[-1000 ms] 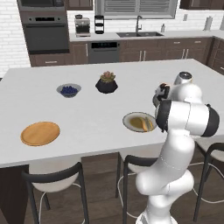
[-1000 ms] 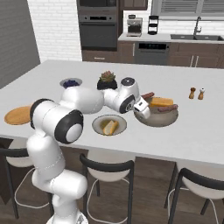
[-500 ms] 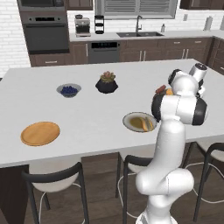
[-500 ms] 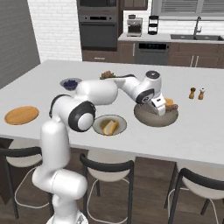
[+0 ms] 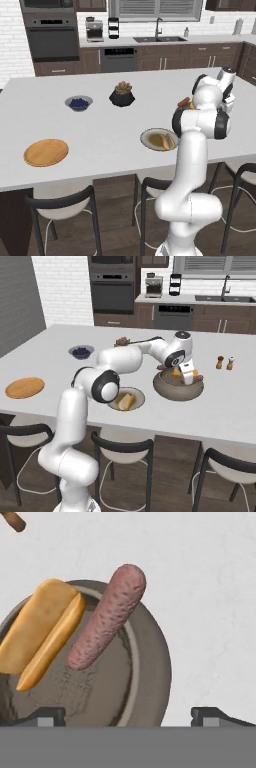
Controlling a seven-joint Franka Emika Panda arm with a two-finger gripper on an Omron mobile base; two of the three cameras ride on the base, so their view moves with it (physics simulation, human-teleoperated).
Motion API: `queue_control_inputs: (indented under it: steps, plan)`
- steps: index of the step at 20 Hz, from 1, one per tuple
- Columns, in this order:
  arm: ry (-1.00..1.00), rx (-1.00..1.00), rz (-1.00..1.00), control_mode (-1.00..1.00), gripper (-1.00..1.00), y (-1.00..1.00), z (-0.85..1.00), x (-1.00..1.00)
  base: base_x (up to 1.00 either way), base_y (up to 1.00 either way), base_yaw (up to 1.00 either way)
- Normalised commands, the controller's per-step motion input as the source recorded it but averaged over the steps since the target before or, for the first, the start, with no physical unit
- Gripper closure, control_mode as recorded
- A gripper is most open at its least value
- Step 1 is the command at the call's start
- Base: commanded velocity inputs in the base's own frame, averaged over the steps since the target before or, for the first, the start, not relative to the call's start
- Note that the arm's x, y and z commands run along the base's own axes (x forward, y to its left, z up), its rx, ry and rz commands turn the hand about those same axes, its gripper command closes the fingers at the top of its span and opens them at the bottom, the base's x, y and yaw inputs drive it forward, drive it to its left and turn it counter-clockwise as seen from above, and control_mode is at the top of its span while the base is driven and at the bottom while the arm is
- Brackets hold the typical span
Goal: Place one bun and one sausage from the bowl on each plate.
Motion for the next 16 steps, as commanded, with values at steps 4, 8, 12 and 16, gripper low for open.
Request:
queue_control_inputs:
  steps: [4,8,12,16]
  plan:
    - [0.00,0.00,-0.10,-1.00,-1.00,-0.28,-0.36,0.00,0.00,0.00,0.00]
    - [-0.01,0.00,-0.06,-1.00,-1.00,-0.41,-0.31,0.00,0.00,0.00,0.00]
    - [0.00,0.00,-0.05,-1.00,-1.00,-0.24,0.16,0.02,0.00,0.00,0.00]
    - [0.00,0.00,-0.04,-1.00,-1.00,-0.26,0.14,0.13,0.00,0.00,0.00]
